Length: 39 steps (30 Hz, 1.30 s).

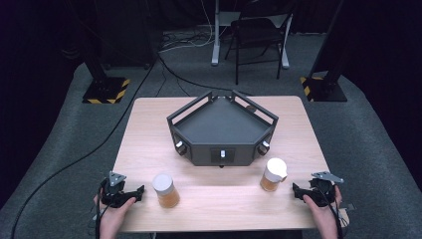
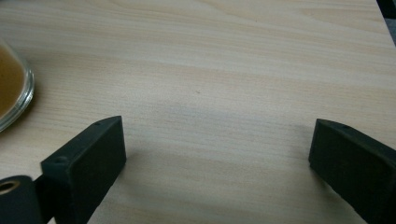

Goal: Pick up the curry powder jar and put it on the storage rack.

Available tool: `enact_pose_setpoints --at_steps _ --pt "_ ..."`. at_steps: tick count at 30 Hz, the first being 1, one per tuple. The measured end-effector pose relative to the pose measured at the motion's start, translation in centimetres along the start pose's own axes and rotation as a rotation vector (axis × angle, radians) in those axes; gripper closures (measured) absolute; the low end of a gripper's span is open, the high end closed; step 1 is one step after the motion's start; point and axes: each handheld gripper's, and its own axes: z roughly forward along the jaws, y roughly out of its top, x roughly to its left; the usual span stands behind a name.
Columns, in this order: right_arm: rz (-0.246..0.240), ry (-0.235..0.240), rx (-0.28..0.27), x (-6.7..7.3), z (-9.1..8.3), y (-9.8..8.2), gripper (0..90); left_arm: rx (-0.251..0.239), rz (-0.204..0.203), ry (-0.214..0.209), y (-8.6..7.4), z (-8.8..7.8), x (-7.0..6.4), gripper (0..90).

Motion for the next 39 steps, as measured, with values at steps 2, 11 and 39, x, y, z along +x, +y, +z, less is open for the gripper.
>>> enact_pose_setpoints --at_steps 2,11,39 --pt "-0.005 0.005 0.004 -0.05 0.06 0.08 1.3 0.0 0.0 0.0 0.0 0.0 -0.01 7.8" --pt "-0.005 0.006 0.005 -0.06 0.07 0.1 1.1 0.0 0.003 -0.003 0.0 0.0 0.04 7.6" --pt "-0.007 0.008 0.008 -0.1 0.11 0.17 0.2 0.007 0.038 -0.039 -0.01 -0.11 0.52 5.8"
